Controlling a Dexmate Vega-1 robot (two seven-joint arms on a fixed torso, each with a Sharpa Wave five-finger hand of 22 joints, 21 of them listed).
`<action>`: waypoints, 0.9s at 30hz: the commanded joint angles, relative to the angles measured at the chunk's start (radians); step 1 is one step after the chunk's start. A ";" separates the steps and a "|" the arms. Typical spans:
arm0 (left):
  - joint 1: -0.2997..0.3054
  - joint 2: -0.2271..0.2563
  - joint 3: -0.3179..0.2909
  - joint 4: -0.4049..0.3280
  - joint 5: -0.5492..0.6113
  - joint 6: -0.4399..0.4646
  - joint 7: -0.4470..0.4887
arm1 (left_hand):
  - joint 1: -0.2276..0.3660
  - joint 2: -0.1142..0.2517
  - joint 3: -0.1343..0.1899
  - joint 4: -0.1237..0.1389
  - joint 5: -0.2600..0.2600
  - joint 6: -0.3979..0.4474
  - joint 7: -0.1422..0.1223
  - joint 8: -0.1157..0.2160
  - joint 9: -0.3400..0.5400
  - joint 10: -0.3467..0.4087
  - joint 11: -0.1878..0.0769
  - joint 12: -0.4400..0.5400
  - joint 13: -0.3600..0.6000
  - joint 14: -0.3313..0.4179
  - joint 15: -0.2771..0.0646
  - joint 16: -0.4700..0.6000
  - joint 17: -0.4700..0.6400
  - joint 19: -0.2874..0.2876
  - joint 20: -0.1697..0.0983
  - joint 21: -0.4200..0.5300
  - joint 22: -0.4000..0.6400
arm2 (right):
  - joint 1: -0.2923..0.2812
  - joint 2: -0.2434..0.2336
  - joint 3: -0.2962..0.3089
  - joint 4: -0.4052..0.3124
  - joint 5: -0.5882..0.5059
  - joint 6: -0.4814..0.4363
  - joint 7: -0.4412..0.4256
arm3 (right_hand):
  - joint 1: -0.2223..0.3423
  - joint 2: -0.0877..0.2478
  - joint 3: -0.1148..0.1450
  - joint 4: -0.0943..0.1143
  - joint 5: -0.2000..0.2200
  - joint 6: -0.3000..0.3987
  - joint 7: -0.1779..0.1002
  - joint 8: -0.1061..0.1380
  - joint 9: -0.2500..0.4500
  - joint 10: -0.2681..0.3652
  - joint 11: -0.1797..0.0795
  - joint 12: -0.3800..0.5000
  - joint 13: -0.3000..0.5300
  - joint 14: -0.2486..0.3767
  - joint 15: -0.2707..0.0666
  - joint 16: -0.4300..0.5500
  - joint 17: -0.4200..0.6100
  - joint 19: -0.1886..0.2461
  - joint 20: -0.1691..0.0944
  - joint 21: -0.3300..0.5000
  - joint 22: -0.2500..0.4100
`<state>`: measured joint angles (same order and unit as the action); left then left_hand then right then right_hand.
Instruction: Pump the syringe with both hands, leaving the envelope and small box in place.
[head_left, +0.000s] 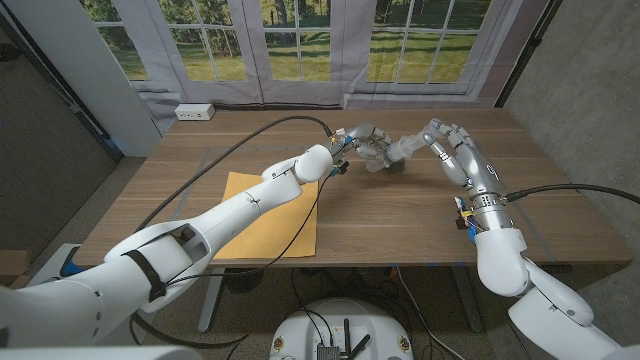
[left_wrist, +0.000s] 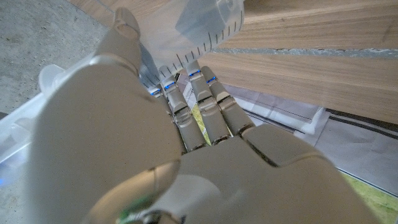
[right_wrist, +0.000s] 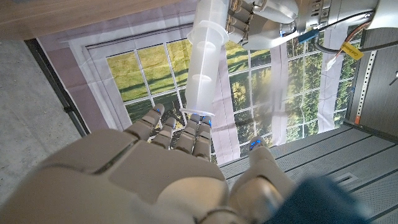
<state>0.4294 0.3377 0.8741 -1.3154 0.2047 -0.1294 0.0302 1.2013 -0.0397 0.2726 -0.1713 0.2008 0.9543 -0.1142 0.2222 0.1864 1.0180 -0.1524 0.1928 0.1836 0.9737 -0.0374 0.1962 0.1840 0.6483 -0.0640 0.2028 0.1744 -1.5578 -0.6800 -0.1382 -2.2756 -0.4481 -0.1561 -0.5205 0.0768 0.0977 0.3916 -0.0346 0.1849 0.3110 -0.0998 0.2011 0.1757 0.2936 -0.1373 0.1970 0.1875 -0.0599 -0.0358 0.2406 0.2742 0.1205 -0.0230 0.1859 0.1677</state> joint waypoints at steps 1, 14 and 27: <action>0.015 0.010 -0.005 -0.021 -0.002 0.019 0.006 | 0.013 0.130 0.005 0.005 0.005 0.072 0.018 0.006 0.016 0.064 -0.051 0.007 0.014 0.116 -0.206 0.006 0.003 0.009 -0.138 0.004 0.005 | 0.020 -0.004 -0.029 0.008 0.011 -0.018 -0.004 | -0.007 0.049 0.006 -0.001 -0.001 0.011 0.001 0.007 0.001 0.016 0.004 0.003 -0.002 -0.001 -0.039 0.006 0.002 0.001 0.000 0.009 0.003; 0.027 0.023 -0.010 -0.047 -0.001 0.034 0.005 | 0.011 0.132 0.005 0.005 0.004 0.075 0.017 0.007 0.016 0.068 -0.051 0.009 0.015 0.117 -0.206 0.006 0.003 0.010 -0.138 0.004 0.005 | 0.037 -0.015 -0.060 0.031 0.024 -0.010 -0.017 | -0.006 0.052 0.008 -0.001 -0.001 0.016 0.002 0.005 0.001 0.022 0.008 0.002 -0.002 0.001 -0.039 0.009 0.002 0.002 -0.003 0.009 0.003; 0.034 0.033 -0.016 -0.060 -0.004 0.033 0.005 | 0.008 0.133 0.004 0.006 0.004 0.075 0.019 0.006 0.017 0.069 -0.051 0.008 0.015 0.119 -0.206 0.005 0.003 0.012 -0.138 0.005 0.005 | 0.054 -0.021 -0.100 0.033 0.027 -0.036 -0.018 | -0.005 0.053 0.011 -0.002 -0.001 0.019 0.001 0.003 0.001 0.023 0.009 0.000 -0.002 0.002 -0.039 0.011 0.002 0.003 0.001 0.009 0.003</action>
<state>0.4569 0.3614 0.8636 -1.3611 0.2024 -0.0986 0.0352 1.2013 -0.0397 0.2725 -0.1712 0.1970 0.9546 -0.1139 0.2256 0.1865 1.0235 -0.1469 0.1963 0.1836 0.9754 -0.0359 0.1963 0.1839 0.6503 -0.0620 0.2028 0.1744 -1.5171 -0.6961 -0.2080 -2.2463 -0.4278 -0.1733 -0.5368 0.0768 0.0977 0.3916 -0.0346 0.1855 0.3219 -0.0999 0.1984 0.1750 0.3045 -0.1337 0.1914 0.1831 -0.0600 -0.0358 0.2465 0.2743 0.1204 -0.0230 0.1859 0.1678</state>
